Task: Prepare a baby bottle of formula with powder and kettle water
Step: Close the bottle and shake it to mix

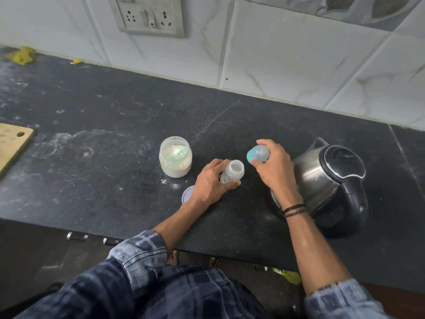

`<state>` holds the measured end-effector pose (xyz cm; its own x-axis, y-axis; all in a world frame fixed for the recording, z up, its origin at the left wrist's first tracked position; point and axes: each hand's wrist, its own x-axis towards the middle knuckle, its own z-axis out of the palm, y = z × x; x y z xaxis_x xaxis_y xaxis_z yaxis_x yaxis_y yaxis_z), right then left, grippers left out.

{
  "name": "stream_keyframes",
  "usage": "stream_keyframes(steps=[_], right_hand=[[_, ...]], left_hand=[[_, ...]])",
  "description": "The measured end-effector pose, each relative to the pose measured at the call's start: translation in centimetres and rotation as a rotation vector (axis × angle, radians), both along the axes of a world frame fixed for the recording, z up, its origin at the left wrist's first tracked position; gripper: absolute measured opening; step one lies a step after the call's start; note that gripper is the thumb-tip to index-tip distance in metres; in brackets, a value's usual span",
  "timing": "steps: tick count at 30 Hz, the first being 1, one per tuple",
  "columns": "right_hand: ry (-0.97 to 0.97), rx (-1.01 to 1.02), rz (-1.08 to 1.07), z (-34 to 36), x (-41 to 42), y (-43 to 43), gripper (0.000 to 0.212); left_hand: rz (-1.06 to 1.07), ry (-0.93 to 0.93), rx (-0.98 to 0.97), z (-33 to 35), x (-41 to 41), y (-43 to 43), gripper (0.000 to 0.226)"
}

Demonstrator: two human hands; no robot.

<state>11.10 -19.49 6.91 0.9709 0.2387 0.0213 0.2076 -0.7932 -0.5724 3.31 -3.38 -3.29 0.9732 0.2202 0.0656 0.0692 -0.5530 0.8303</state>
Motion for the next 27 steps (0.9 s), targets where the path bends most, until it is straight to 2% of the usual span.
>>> stream_keyframes(steps=[3,7,17,27], right_hand=[[0.007,0.072,0.019,2.2,-0.4,-0.4,0.053],[0.125,0.113,0.110,4.2,-0.8,-0.4,0.049],[0.149,-0.032,0.281,3.2,-2.0,1.5,0.051],[0.083,-0.101,0.300,2.1,-2.1,1.7,0.050]], left_hand=[[-0.005,0.009,0.001,0.0,0.0,0.1,0.059],[-0.006,0.002,-0.008,0.0,0.0,0.0,0.059],[-0.002,-0.034,0.012,0.3,0.0,0.0,0.052],[-0.009,-0.021,0.026,-0.1,0.1,0.0,0.060]])
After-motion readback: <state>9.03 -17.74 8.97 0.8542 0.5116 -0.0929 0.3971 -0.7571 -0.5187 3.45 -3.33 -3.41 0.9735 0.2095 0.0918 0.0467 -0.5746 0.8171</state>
